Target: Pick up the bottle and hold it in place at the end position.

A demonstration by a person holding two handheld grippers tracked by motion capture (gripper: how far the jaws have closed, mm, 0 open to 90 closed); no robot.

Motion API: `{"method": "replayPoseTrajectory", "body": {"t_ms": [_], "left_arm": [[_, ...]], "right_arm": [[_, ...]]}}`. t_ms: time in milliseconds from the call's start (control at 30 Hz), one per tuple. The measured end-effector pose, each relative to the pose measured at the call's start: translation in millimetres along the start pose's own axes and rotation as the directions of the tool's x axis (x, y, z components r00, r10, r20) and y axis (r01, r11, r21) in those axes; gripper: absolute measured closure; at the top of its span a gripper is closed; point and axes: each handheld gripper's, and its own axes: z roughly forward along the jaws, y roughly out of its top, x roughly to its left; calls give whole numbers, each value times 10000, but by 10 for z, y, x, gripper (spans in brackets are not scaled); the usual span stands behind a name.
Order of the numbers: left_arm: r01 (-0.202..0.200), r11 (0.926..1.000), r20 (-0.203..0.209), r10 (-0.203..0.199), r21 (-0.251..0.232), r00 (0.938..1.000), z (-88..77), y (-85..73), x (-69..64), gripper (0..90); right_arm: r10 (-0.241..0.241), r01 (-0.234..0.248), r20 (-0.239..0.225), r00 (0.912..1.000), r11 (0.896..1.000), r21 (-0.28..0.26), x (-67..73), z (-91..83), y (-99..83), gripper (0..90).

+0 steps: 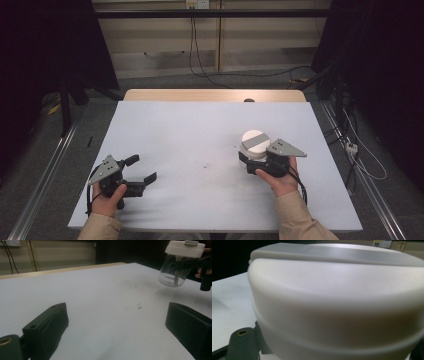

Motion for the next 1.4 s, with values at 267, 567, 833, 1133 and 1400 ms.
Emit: {"method": "replayPoseTrajectory", "body": {"t_ms": [267,567,833,1133,1400], "left_arm": [[21,10000,21,-21,-18,10000,3,1,-3,42],[23,10000,58,-22,-39,10000,-11,1,-2,42],[27,10000,91,-27,-32,10000,-14,0,-3,42],[11,10000,106,-11,-6,9999,-8,-2,-8,42],[1,10000,156,-1,1,9999,-5,-4,-9,42]], "right_arm": [[-8,9,-173,9998,10000,99,41,133,35,187],[-103,110,-335,9994,9997,217,80,260,49,187],[-115,125,-402,9991,9996,247,115,362,67,187],[-231,245,-520,9984,9994,254,134,487,102,187],[-239,253,-573,9981,9994,250,144,576,131,187]]}}
